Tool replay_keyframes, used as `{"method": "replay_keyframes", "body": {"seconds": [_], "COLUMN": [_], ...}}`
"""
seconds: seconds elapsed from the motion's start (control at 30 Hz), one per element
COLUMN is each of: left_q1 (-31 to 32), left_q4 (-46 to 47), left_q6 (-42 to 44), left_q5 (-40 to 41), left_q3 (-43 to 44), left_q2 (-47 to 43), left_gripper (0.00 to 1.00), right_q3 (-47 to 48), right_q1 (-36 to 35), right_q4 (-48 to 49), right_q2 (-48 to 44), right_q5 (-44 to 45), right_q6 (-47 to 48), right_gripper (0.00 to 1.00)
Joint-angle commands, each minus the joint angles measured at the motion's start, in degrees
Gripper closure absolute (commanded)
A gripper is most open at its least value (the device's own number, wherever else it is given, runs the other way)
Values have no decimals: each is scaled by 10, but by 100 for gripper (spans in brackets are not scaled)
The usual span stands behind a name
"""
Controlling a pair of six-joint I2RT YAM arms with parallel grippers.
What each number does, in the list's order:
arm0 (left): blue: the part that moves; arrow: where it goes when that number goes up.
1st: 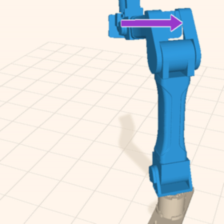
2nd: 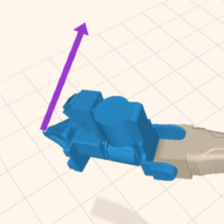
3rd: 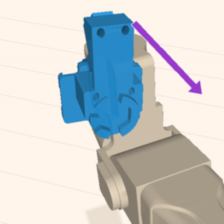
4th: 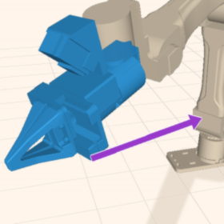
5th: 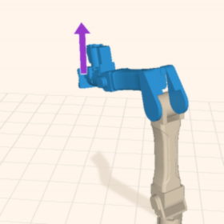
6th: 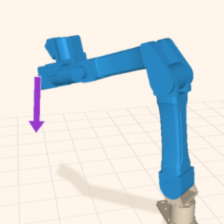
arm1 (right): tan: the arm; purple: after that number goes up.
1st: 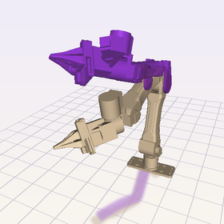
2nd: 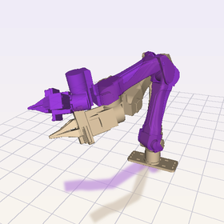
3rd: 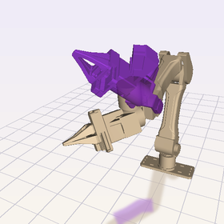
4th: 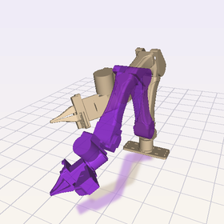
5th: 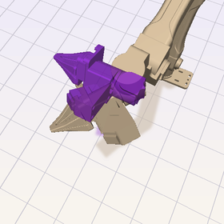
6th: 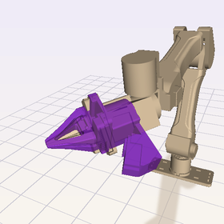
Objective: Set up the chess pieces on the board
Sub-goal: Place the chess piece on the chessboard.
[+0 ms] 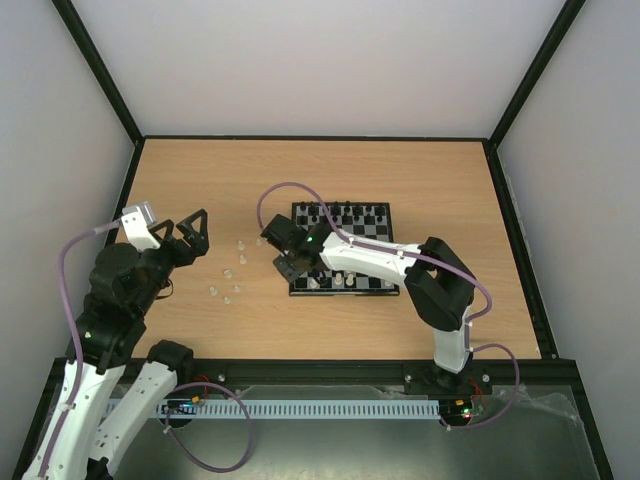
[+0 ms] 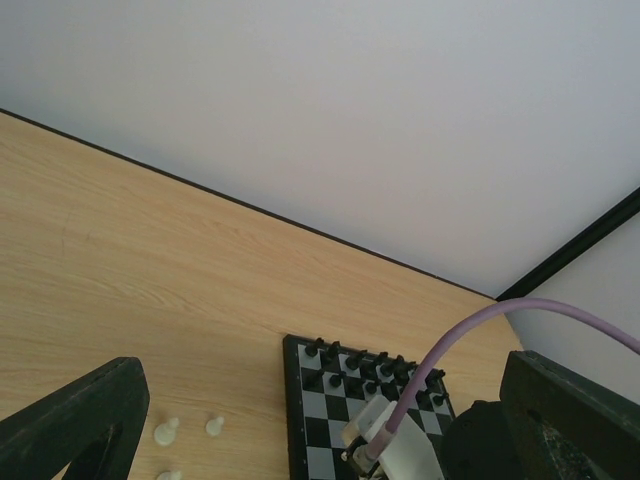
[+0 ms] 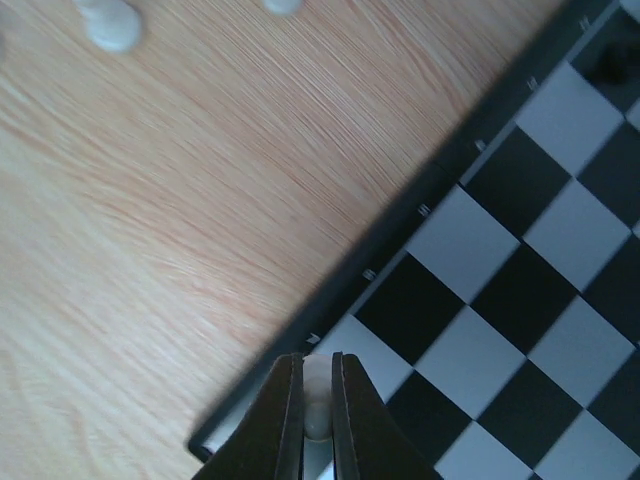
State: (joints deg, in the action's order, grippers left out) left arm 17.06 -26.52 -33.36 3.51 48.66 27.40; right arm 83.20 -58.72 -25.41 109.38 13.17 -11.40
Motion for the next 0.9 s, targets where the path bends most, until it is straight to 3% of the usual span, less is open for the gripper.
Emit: {"method": "replay_keyframes", "body": {"seconds": [0.0,0.87], "left_q1": [-3,-2], "left_q4": [2,12], "left_q6": [7,2], "left_q5": [3,1], "left_q3": [-4,-12], "left_q2": [-3,-2], "left_gripper": [0,0], "right_q3": [-32,-50], "right_q1": [16,26], "right_q4": [-31,1], "right_q2": [-4,15], "right_q5": [8,-9], "right_q6": [-7,-4], "right_gripper": [98,89]}}
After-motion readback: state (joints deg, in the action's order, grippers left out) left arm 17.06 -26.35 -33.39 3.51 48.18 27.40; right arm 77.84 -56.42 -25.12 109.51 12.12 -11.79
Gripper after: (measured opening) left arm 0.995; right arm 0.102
